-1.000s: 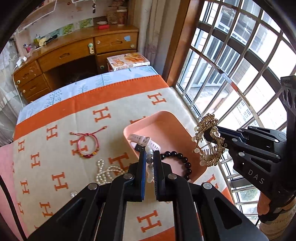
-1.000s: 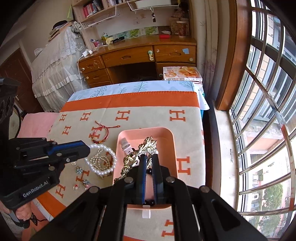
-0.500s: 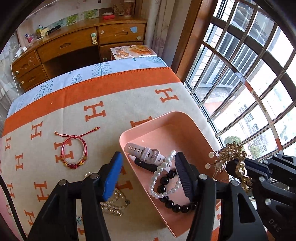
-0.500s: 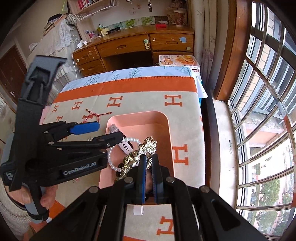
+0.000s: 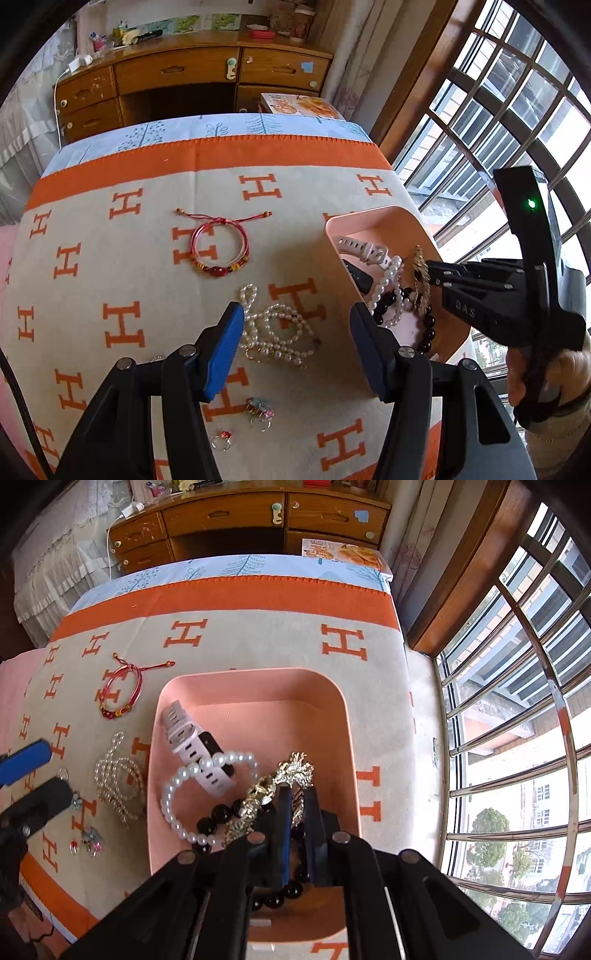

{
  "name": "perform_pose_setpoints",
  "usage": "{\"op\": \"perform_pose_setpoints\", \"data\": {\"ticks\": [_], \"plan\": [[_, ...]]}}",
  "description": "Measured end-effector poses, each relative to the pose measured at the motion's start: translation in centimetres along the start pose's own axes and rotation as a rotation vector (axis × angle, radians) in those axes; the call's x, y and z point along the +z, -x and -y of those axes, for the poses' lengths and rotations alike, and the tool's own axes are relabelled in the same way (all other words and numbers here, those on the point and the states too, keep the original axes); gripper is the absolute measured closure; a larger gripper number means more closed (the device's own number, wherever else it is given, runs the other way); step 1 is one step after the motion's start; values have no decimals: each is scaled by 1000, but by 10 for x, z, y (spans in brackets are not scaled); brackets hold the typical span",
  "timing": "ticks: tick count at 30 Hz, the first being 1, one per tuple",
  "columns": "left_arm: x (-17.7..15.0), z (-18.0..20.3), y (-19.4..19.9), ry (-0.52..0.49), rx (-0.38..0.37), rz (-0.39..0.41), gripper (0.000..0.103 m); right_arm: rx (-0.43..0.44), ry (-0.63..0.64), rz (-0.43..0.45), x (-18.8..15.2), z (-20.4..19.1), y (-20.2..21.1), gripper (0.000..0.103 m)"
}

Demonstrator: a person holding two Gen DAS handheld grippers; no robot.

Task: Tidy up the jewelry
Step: 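Carry the gold comb and pearl bracelet into the pink box and open both tools, then move the right tool to the pearl strand with pin and close on it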

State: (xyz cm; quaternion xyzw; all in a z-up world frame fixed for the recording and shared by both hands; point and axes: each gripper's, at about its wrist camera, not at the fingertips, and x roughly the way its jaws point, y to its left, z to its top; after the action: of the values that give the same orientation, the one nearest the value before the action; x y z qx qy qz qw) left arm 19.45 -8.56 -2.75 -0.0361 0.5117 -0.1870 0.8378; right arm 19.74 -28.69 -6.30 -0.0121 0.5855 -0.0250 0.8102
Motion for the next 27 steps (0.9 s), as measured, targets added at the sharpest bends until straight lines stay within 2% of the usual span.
{"op": "perform_pose_setpoints", "data": {"ticks": [1,5,9,13,16,20,27], "plan": [[-3,-6,1,11,0,-1,45,-4,-13,-5,5,-1,-4,91],[-9,-28,4,56,9,-2,45,-9,-78,-15,23,-2,-18,71],[-14,-45,9,82,21,7,45,19,-115,-4,28,-1,-14,71],[-15,-53,13,81,28,15,45,37,-116,45,25,-2,3,71],[-15,-55,15,78,33,16,44,65,-106,73,20,-4,19,71],[-17,-56,21,75,47,26,38,90,-83,112,11,-9,39,71],[-24,-56,43,50,72,42,37,152,-46,164,-9,-22,70,71]]}}
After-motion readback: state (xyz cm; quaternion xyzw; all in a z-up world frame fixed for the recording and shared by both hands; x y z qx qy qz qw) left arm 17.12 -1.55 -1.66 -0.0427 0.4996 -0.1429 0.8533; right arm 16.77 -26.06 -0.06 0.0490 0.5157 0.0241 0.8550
